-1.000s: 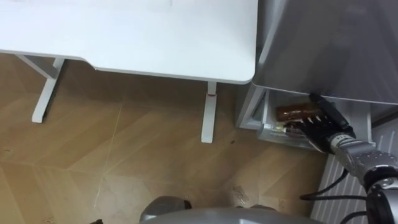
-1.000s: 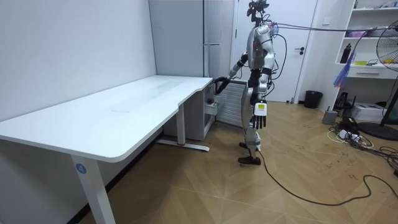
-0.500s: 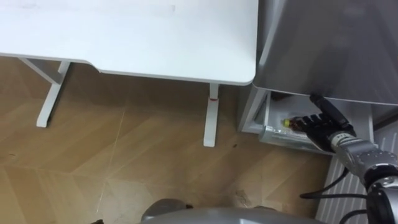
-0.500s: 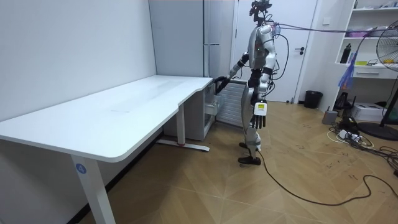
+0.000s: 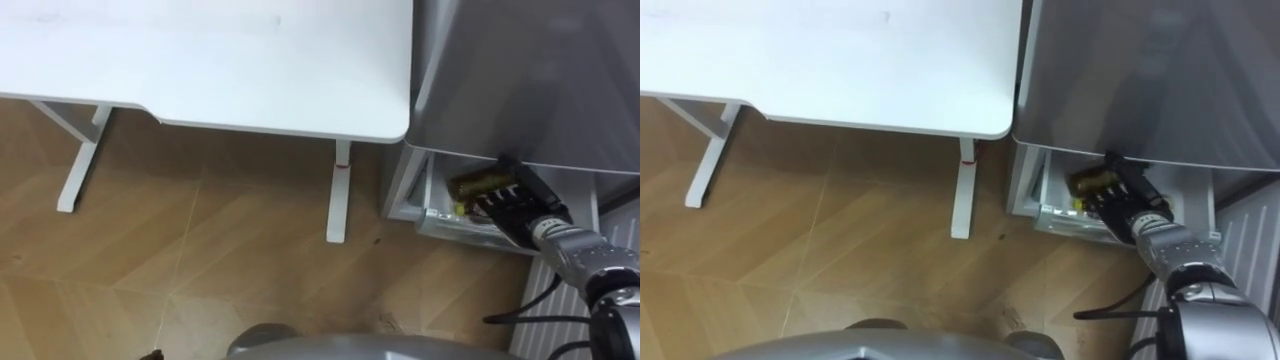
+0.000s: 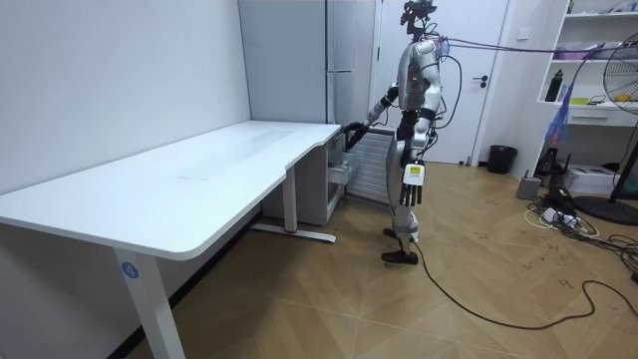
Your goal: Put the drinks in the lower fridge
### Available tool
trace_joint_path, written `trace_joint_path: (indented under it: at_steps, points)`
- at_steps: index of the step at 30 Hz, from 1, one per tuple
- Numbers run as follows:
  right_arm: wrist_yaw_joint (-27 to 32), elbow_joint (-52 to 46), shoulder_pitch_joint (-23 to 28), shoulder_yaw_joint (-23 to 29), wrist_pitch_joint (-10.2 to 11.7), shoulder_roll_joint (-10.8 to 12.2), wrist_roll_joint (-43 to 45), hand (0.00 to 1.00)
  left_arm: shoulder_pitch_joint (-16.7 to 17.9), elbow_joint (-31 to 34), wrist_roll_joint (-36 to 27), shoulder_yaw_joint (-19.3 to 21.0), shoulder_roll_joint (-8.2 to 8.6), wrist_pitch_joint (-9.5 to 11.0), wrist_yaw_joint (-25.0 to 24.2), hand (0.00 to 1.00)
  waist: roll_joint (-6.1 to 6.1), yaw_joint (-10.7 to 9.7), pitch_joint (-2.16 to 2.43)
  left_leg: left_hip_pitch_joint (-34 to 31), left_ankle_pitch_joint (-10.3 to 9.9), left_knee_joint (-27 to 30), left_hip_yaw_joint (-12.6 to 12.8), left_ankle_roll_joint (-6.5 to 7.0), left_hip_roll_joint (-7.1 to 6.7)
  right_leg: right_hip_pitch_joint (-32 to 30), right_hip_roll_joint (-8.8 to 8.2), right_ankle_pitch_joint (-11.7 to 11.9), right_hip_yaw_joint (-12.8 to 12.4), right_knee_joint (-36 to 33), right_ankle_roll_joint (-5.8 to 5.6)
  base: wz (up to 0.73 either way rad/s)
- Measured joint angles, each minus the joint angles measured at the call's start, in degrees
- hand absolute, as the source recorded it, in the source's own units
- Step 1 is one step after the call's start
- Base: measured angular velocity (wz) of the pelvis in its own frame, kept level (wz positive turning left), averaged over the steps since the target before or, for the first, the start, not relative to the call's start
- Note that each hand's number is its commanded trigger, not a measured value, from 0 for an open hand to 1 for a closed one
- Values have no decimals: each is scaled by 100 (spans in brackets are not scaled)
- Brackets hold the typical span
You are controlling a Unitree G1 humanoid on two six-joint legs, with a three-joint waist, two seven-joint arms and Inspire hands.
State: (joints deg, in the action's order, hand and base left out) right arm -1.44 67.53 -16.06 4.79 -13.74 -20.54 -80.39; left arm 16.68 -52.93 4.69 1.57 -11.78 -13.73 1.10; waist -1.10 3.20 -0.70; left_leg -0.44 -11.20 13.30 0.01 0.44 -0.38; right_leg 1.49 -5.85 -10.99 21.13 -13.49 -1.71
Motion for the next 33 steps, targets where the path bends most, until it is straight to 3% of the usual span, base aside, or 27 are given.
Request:
trace_joint_path:
  at_steps: [7, 11, 18, 30, 33]
  points:
    - [-79, -1, 60, 1, 1, 0, -4, 0, -10, -7, -3, 62, -3, 33, 6, 0, 47, 0, 37, 97, 1, -40, 72, 1, 7, 50, 4, 5, -54, 21, -6, -4]
    - [-244, -1, 259, 122, 52, 0, 0, 0, 20, -24, -4, 63, -19, 52, 4, 0, 79, -6, 115, 239, 0, -116, 85, 1, 9, 196, 35, 41, -51, 191, -33, 0]
    - [-581, -1, 539, 144, 381, 28, -9, 0, 27, -17, -5, 58, -20, 170, 112, 0, 208, -58, 65, 461, -2, -236, 301, -2, 80, 339, 108, 74, -165, 294, -11, -9]
    - [-568, 169, 1163, 144, 429, 192, 0, 0, 67, -20, -11, 37, -26, 160, 229, 0, 264, -161, 45, 805, -8, -395, 643, -9, 118, 488, 179, 96, -534, 376, -16, -15]
    - [-551, 195, 1317, 144, 419, 266, -2, 0, 17, -17, -3, 37, -21, 150, 229, 0, 281, -172, 22, 807, -31, -396, 702, -40, 144, 487, 203, 99, -599, 371, -12, -9]
